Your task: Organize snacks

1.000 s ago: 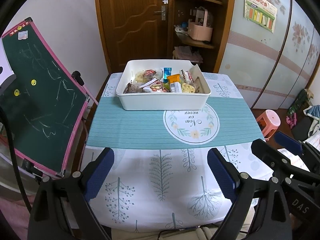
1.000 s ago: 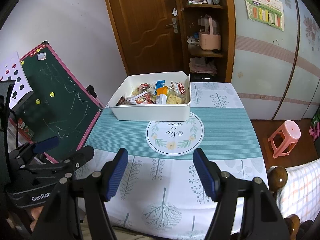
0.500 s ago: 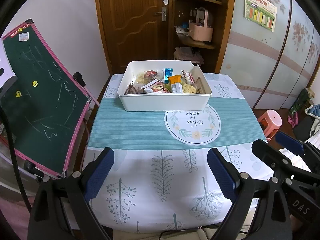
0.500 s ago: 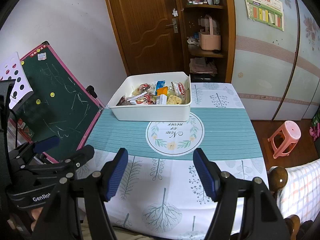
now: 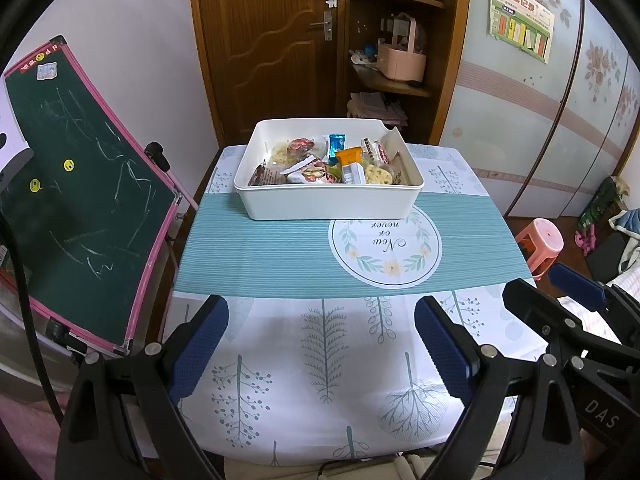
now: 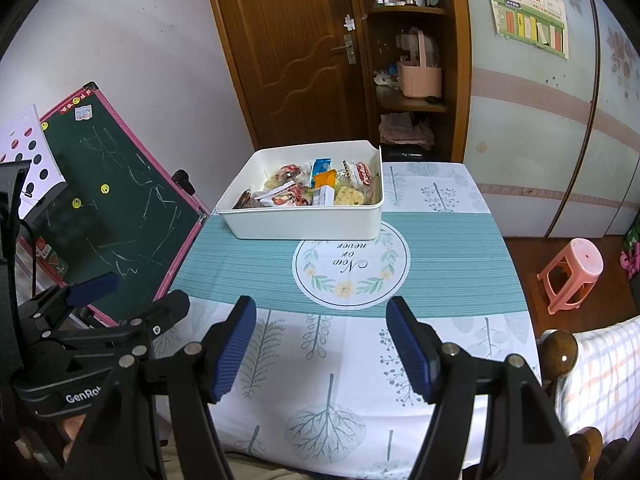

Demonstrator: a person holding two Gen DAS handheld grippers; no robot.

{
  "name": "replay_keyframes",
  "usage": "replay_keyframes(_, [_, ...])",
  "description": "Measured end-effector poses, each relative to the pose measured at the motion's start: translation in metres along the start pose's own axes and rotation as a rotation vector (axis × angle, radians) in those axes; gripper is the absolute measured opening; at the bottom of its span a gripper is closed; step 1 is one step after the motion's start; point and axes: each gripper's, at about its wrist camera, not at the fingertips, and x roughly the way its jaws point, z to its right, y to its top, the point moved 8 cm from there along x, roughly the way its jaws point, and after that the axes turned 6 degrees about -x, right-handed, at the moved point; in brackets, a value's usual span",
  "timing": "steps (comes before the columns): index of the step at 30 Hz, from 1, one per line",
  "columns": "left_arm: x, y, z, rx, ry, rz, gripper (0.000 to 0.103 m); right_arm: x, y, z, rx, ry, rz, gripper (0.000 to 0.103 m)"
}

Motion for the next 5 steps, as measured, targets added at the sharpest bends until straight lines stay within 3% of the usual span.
replay_keyframes(5, [0.0013,-0.0029,-0.0011,0.003,0.001,-0.001,0.094,0.0001,0.0001,0.0003,0.0,0.001,0.0,0.068])
